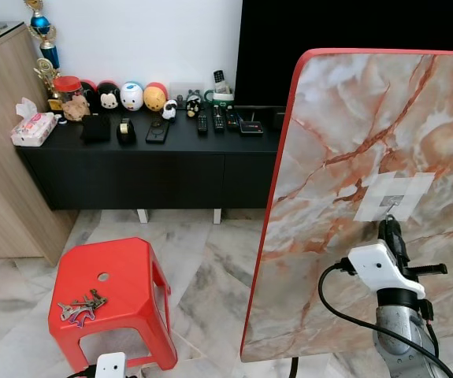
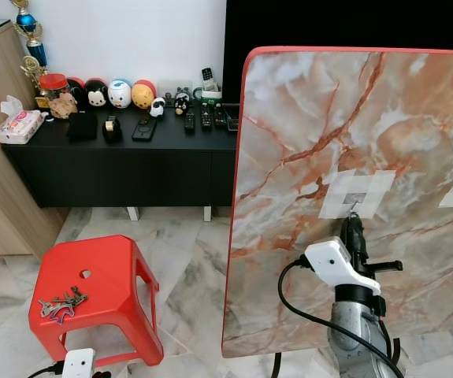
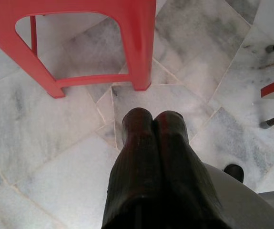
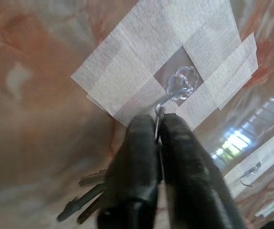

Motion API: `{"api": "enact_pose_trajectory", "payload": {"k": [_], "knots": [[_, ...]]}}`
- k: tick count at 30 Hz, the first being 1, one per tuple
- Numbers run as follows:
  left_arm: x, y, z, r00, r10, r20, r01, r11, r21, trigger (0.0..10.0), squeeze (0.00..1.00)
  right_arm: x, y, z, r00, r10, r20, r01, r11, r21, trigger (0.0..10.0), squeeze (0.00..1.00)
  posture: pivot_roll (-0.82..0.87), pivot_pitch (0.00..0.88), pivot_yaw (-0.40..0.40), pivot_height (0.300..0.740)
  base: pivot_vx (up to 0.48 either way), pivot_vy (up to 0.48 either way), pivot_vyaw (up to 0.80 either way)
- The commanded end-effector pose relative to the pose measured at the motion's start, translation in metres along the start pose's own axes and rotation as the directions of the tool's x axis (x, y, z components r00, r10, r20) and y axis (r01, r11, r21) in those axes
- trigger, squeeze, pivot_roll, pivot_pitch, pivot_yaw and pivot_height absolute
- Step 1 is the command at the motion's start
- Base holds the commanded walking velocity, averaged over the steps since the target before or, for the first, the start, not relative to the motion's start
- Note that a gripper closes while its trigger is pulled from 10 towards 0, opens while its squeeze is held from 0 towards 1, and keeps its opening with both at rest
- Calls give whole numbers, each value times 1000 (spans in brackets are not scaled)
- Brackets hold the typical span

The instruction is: Hang keys on a hook

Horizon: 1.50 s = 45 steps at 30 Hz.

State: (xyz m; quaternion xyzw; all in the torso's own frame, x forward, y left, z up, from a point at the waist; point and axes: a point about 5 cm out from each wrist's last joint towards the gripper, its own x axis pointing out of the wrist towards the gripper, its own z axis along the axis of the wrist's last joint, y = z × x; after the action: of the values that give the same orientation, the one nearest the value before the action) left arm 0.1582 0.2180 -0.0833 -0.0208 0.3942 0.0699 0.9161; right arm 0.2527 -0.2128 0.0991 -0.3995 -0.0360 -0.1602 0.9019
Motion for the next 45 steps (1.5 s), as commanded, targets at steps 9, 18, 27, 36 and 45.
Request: {"api": "enact_pose_trajectory", "payload": {"k": [9, 18, 27, 36, 45], "knots": [[-2, 1, -7, 999, -8, -35, 8, 1000, 13, 10000, 0, -14, 8, 9, 991, 110, 71, -114, 992, 55, 10000, 1000, 108, 0, -78, 740, 0, 0, 0], [-2, 1, -8, 999, -11, -43, 11, 1000, 12, 10000, 0, -34, 30, -15, 948, 316, -41, -308, 943, 127, 10000, 1000, 103, 0, -80, 740, 0, 0, 0], [-2, 2, -9, 999, -10, -49, 11, 1000, 20, 10000, 0, -59, 67, -53, 828, 454, -329, -269, 837, 477, 10000, 0, 108, 0, -69, 740, 0, 0, 0], [-3, 7, -9, 998, -4, -57, 6, 999, 34, 10000, 0, -105, 92, -115, 528, 471, -707, 103, 790, 604, 10000, 0, 101, 0, -47, 740, 0, 0, 0], [-1, 9, -5, 998, -14, -61, 18, 998, 59, 10000, 0, -135, 97, -136, 369, 507, -779, 137, 799, 586, 10000, 0, 95, 0, -33, 740, 0, 0, 0]]}}
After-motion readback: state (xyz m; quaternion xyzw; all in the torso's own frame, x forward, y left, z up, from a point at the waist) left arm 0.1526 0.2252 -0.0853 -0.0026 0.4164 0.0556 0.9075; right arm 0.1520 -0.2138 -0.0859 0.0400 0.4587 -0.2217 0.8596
